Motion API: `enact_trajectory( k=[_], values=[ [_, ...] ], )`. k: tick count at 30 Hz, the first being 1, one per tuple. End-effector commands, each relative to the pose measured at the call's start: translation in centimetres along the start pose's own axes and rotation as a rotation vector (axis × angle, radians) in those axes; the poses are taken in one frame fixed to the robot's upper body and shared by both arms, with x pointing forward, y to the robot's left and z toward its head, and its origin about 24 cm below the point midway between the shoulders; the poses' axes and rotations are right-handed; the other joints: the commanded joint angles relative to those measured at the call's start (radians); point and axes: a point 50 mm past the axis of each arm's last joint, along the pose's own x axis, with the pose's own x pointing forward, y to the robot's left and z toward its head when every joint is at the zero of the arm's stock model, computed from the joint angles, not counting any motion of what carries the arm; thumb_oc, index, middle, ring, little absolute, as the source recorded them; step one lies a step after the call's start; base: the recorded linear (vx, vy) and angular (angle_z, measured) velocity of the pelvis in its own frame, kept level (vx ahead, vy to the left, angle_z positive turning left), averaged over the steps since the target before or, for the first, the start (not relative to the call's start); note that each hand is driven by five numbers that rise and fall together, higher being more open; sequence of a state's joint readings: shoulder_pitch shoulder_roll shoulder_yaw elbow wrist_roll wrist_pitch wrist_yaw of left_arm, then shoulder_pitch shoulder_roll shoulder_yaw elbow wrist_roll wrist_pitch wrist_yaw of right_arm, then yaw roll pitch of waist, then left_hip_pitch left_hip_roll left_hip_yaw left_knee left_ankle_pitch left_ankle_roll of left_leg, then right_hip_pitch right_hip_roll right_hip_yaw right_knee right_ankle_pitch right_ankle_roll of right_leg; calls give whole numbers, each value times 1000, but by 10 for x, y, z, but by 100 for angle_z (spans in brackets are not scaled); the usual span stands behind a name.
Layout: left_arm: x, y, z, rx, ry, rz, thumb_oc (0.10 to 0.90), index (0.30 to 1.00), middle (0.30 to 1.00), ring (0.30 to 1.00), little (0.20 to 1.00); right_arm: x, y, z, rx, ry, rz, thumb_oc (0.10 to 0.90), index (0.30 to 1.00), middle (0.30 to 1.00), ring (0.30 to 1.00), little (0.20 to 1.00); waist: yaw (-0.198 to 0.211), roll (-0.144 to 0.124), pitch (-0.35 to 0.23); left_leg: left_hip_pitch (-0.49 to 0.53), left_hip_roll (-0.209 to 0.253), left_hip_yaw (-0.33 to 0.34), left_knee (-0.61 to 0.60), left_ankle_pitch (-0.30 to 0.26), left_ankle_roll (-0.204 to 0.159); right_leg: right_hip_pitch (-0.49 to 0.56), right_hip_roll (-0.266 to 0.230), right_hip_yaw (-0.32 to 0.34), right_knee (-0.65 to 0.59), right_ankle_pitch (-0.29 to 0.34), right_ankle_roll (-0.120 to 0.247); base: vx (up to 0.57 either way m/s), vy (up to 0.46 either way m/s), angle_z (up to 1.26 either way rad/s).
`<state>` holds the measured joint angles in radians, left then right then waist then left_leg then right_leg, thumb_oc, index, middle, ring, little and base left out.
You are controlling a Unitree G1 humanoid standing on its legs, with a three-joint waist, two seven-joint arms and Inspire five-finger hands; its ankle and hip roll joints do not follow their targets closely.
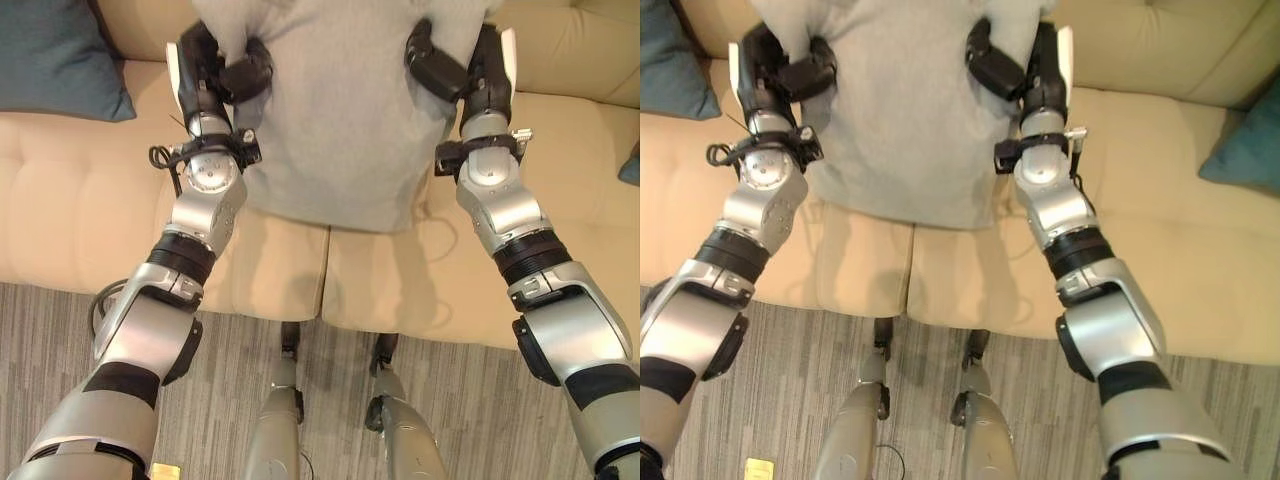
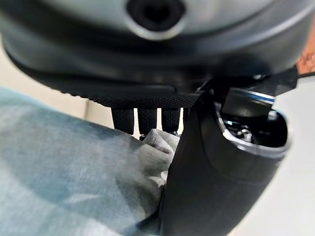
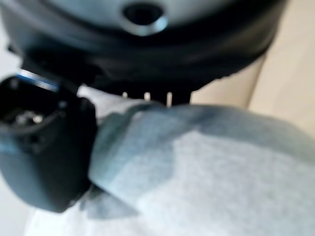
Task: Pick up all the scattered cushions and arrange them neatly on the sofa.
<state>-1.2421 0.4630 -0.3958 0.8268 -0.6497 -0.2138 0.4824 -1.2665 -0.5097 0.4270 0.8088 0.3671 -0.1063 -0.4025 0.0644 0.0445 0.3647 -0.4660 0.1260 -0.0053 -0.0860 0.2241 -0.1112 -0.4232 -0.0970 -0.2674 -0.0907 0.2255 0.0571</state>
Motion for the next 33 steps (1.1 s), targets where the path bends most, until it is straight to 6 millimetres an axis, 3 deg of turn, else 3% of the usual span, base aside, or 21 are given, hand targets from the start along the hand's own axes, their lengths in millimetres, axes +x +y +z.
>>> enact_trajectory(
  k=[1,6,13,14,15,16,18,25,28,30,31,33],
  values=[
    [8,-58,165,-151,-571,-188,400,300,300,300,300,24,8,125,111,-411,3,400,300,300,300,300,15,22,-88,-34,-4,16,-1,-75,-78,47,-119,29,4,-93,192,49,20,0],
    [18,-60,188,-10,-593,-179,400,300,300,300,300,36,-4,140,21,-402,-20,400,300,300,300,300,23,37,-74,-51,-10,17,-1,-70,-78,31,-117,21,3,-90,197,24,4,2],
    [37,-50,153,136,-400,-114,400,300,300,300,300,48,-7,108,-53,-191,-28,400,300,300,300,300,20,42,-60,-66,-14,20,-1,-59,-79,17,-115,17,3,-84,196,18,17,10],
    [44,-39,138,176,-307,-91,400,300,300,300,300,50,-11,99,-88,-137,-39,761,841,841,841,841,17,41,-58,-78,-13,22,-1,-53,-81,7,-112,15,3,-80,198,19,24,5],
    [44,-39,139,176,-308,-92,742,813,813,813,813,50,-12,99,-87,-137,-39,800,900,900,900,900,17,41,-58,-79,-13,22,-1,-53,-81,7,-112,15,3,-80,198,18,26,-32],
    [46,-37,135,199,-284,-96,800,900,900,900,900,50,-14,97,-103,-120,-45,800,900,900,900,900,16,42,-58,-81,-14,24,-1,-53,-81,6,-111,14,3,-80,198,17,13,-40],
    [48,-28,123,116,-204,-79,800,900,900,900,900,52,-21,91,-131,-83,-59,800,900,900,900,900,12,42,-55,-85,-14,25,-1,-51,-83,4,-113,12,3,-79,199,10,9,-14],
    [55,2,123,207,-185,-9,800,900,900,900,900,54,-49,81,-201,-36,-150,800,900,900,900,900,12,51,-54,-93,-17,32,-1,-48,-84,-8,-117,13,3,-75,199,2,7,-2],
    [59,34,127,185,-195,83,800,900,900,900,900,53,-62,79,-232,-46,-187,800,900,900,900,900,16,56,-55,-94,-16,35,-1,-47,-86,-9,-118,12,3,-77,198,6,8,-7],
    [59,34,127,185,-194,84,800,900,900,900,900,53,-62,78,-232,-46,-187,800,900,900,900,900,16,56,-56,-94,-16,35,-1,-47,-86,-9,-118,12,3,-77,198,5,3,-6],
    [61,55,128,199,-179,112,800,900,900,900,900,53,-70,77,-262,-45,-195,800,900,900,900,900,20,62,-58,-92,-16,37,-1,-46,-86,-7,-118,10,3,-79,198,9,7,-4],
    [62,74,132,204,-164,140,800,900,900,900,900,53,-81,73,-248,-13,-217,800,900,900,900,900,25,68,-61,-91,-17,36,-1,-46,-86,-5,-118,10,3,-80,197,5,4,-2]
  ],
)
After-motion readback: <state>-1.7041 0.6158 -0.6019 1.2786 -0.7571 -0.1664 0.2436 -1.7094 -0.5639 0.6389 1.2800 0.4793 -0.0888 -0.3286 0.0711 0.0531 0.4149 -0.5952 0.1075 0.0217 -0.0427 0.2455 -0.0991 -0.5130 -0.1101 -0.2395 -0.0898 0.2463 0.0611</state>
